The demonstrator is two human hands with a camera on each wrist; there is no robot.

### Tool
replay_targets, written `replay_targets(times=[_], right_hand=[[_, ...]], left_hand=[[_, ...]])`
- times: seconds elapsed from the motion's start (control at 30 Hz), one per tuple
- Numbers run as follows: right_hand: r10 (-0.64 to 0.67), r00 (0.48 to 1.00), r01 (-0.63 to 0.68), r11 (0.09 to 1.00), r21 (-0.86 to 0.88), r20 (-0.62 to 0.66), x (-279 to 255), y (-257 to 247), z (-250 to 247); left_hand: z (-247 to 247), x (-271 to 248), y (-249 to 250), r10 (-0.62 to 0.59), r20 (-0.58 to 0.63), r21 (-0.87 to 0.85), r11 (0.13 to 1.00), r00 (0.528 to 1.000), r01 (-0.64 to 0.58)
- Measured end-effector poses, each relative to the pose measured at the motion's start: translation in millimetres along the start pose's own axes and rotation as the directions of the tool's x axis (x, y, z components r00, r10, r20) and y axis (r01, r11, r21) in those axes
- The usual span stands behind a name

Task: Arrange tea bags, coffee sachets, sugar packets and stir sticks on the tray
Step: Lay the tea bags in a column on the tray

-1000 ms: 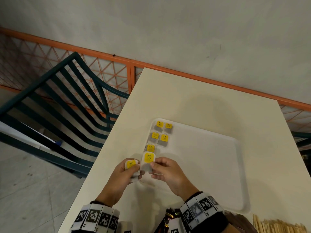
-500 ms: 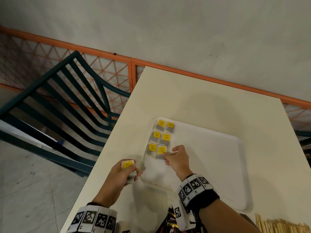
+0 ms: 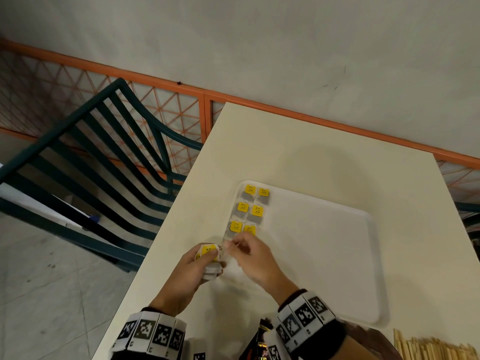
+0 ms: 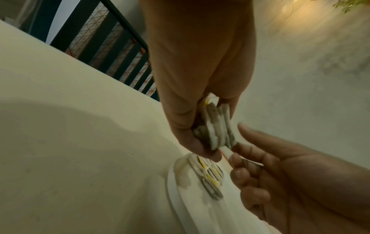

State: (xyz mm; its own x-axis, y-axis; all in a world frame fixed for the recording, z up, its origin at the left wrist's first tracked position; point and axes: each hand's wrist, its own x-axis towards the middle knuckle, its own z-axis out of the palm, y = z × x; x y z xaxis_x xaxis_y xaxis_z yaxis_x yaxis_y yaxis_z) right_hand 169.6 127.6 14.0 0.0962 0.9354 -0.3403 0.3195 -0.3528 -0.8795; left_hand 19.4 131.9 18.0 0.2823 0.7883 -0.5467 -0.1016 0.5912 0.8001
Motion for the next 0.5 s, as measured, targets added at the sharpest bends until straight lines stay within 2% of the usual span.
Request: replay_targets(times=[0.03, 0.1, 0.3, 0.5], right_hand=[[0.005, 0.997, -0.006, 1.000, 0.024, 0.071, -6, -2, 4], [0.015, 0.992, -0.022, 0.998, 0.052, 0.127, -13, -1, 8], [0.090, 0.978, -0.105, 0.992, 0.074, 0.189, -18, 3, 6], [0.135, 0.976, -0.162, 0.975, 0.153, 0.173, -19, 7, 10]], left_hand=[[1, -1, -1, 0.015, 0.010, 0.027, 1.000, 1.000, -0.015], [1, -3, -2, 0.027, 0.019, 0.061, 0.998, 0.999, -0.028], [1, -13, -3, -0.032, 0.078, 0.072, 0.997, 0.996, 0.026], [-3, -15, -6, -0.070, 0.076, 0.093, 0.994, 0.995, 0.063]])
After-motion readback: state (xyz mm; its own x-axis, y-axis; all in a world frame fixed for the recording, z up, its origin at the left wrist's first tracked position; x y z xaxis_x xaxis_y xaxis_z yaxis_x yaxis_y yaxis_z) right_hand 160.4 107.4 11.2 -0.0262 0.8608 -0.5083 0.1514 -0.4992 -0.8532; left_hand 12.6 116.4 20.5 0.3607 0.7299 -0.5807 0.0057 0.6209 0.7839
